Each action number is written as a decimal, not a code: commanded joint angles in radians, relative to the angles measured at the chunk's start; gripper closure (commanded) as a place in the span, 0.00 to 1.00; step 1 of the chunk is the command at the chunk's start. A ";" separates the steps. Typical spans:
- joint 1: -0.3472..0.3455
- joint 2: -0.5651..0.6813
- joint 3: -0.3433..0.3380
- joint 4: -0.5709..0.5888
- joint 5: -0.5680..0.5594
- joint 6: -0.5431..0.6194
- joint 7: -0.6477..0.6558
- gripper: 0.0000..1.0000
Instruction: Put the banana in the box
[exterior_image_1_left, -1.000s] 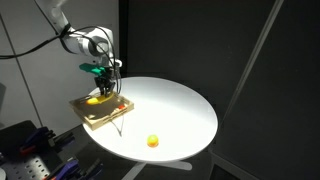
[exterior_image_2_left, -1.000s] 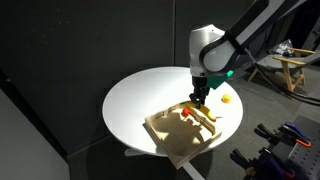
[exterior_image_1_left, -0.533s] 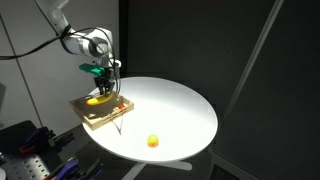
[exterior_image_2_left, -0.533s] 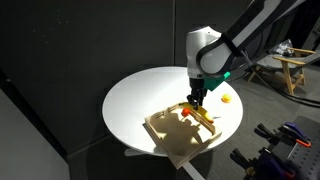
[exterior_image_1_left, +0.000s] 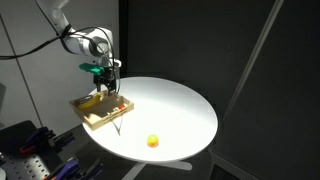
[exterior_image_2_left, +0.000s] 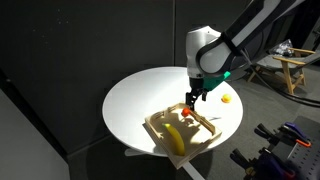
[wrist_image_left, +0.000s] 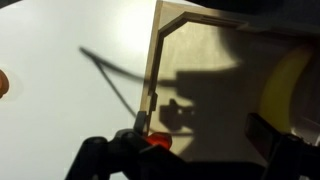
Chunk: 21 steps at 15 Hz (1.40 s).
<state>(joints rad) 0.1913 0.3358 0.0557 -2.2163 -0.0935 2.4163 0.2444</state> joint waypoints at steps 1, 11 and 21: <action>0.005 -0.027 -0.009 0.001 0.007 -0.041 0.076 0.00; -0.011 -0.122 -0.006 -0.046 0.026 -0.084 0.133 0.00; -0.032 -0.288 0.002 -0.124 0.021 -0.127 0.133 0.00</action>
<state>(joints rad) 0.1785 0.1226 0.0465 -2.2993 -0.0854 2.3099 0.3681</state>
